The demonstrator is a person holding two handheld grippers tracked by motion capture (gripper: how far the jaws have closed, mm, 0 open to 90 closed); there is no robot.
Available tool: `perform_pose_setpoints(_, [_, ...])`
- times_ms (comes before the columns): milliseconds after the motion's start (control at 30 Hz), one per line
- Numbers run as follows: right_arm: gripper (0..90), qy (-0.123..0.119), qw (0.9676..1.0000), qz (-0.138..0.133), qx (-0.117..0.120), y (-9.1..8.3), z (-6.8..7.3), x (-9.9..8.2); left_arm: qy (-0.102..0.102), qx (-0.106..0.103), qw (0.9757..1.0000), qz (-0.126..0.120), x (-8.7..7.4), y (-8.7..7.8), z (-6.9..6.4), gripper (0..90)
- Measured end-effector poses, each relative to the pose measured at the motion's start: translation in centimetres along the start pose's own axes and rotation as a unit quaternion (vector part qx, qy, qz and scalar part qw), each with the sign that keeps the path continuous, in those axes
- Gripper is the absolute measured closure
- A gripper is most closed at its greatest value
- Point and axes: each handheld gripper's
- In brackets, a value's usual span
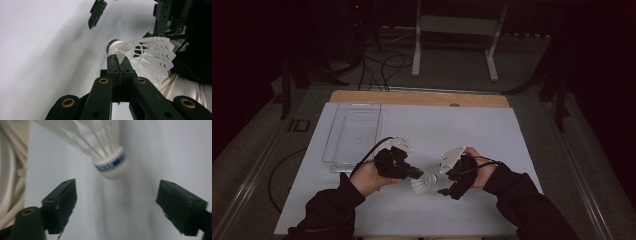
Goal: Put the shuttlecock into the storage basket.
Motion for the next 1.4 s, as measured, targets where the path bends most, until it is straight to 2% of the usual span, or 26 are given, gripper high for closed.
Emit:
perform_pose_setpoints(33, [13.6, 0.004, 0.9999, -0.002, -0.013, -0.1, 0.0, -0.1, 0.000, 0.004, 1.0000, -0.001, 0.0, -0.2, 0.0, 90.0])
perform_pose_setpoints(100, [9.9, 0.010, 0.9997, -0.012, -0.019, -0.4, -0.2, -0.3, -0.001, 0.007, 0.9999, -0.010, -0.1, -0.6, 0.0, 90.0])
perform_pose_setpoints(233, [8.2, 0.024, 0.9988, -0.028, -0.034, -1.0, -0.6, -0.6, -0.002, 0.018, 0.9996, -0.020, -0.2, -1.6, 0.0, 90.0])
perform_pose_setpoints(300, [8.1, 0.044, 0.9976, -0.041, -0.033, -1.3, -1.0, -0.9, -0.001, 0.025, 0.9993, -0.026, -0.2, -2.0, 0.0, 90.0])
perform_pose_setpoints(433, [8.1, 0.065, 0.9953, -0.057, -0.042, -1.6, -1.4, -1.5, -0.001, 0.037, 0.9987, -0.035, -0.3, -2.7, 0.1, 90.0])
perform_pose_setpoints(500, [8.1, 0.081, 0.9930, -0.073, -0.045, -1.8, -1.7, -1.8, 0.000, 0.044, 0.9983, -0.038, -0.4, -3.0, 0.1, 90.0])
perform_pose_setpoints(533, [8.1, 0.081, 0.9930, -0.073, -0.045, -1.8, -1.7, -1.8, 0.000, 0.044, 0.9983, -0.038, -0.4, -3.0, 0.1, 90.0])
perform_pose_setpoints(600, [8.4, 0.091, 0.9906, -0.082, -0.061, -2.1, -1.9, -2.2, -0.001, 0.056, 0.9977, -0.037, -0.5, -3.5, 0.1, 90.0])
perform_pose_setpoints(733, [8.5, 0.105, 0.9887, -0.089, -0.059, -2.5, -2.0, -2.8, -0.003, 0.068, 0.9968, -0.043, -0.6, -4.2, 0.1, 90.0])
perform_pose_setpoints(800, [8.5, 0.110, 0.9869, -0.094, -0.072, -2.6, -2.0, -3.1, -0.004, 0.070, 0.9966, -0.043, -0.7, -4.4, 0.1, 90.0])
perform_pose_setpoints(900, [8.9, 0.121, 0.9840, -0.099, -0.085, -2.8, -1.9, -3.7, -0.005, 0.084, 0.9952, -0.050, -0.8, -5.2, 0.2, 90.0])
perform_pose_setpoints(967, [8.9, 0.129, 0.9806, -0.108, -0.101, -3.0, -1.8, -4.1, -0.006, 0.088, 0.9947, -0.054, -0.9, -5.6, 0.2, 90.0])
perform_pose_setpoints(1000, [8.9, 0.129, 0.9806, -0.108, -0.101, -3.0, -1.8, -4.1, -0.006, 0.088, 0.9947, -0.054, -0.9, -5.6, 0.2, 90.0])
perform_pose_setpoints(1033, [8.9, 0.141, 0.9789, -0.110, -0.100, -3.0, -1.8, -4.4, -0.006, 0.097, 0.9935, -0.058, -1.0, -6.0, 0.3, 90.0])
perform_pose_setpoints(1067, [8.9, 0.143, 0.9776, -0.112, -0.106, -3.0, -1.8, -4.6, -0.006, 0.098, 0.9933, -0.060, -1.1, -6.3, 0.3, 90.0])
perform_pose_setpoints(1133, [8.9, 0.149, 0.9767, -0.115, -0.104, -3.0, -1.8, -4.9, -0.005, 0.102, 0.9927, -0.065, -1.2, -6.5, 0.3, 90.0])
perform_pose_setpoints(1167, [8.9, 0.160, 0.9740, -0.118, -0.108, -3.0, -1.8, -5.3, -0.003, 0.110, 0.9914, -0.070, -1.3, -6.9, 0.3, 90.0])
perform_pose_setpoints(1200, [8.9, 0.166, 0.9727, -0.121, -0.107, -3.0, -1.8, -5.6, -0.003, 0.110, 0.9914, -0.070, -1.3, -6.9, 0.3, 90.0])
perform_pose_setpoints(1233, [8.9, 0.172, 0.9705, -0.124, -0.114, -3.0, -1.7, -5.8, 0.004, 0.121, 0.9900, -0.072, -1.4, -7.3, 0.3, 90.0])
perform_pose_setpoints(1300, [8.9, 0.177, 0.9692, -0.130, -0.112, -3.1, -1.5, -6.2, 0.009, 0.129, 0.9888, -0.074, -1.5, -7.7, 0.3, 90.0])
perform_pose_setpoints(1400, [8.9, 0.179, 0.9661, -0.142, -0.120, -3.2, -1.2, -6.8, 0.009, 0.137, 0.9873, -0.080, -1.8, -8.3, 0.4, 90.0])
Point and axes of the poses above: each handheld gripper's, and its own axes: y roughly forward along the jaws, x roughly out of its top, z roughly to its left, and after that the axes turned 5 degrees about -x, right-handed
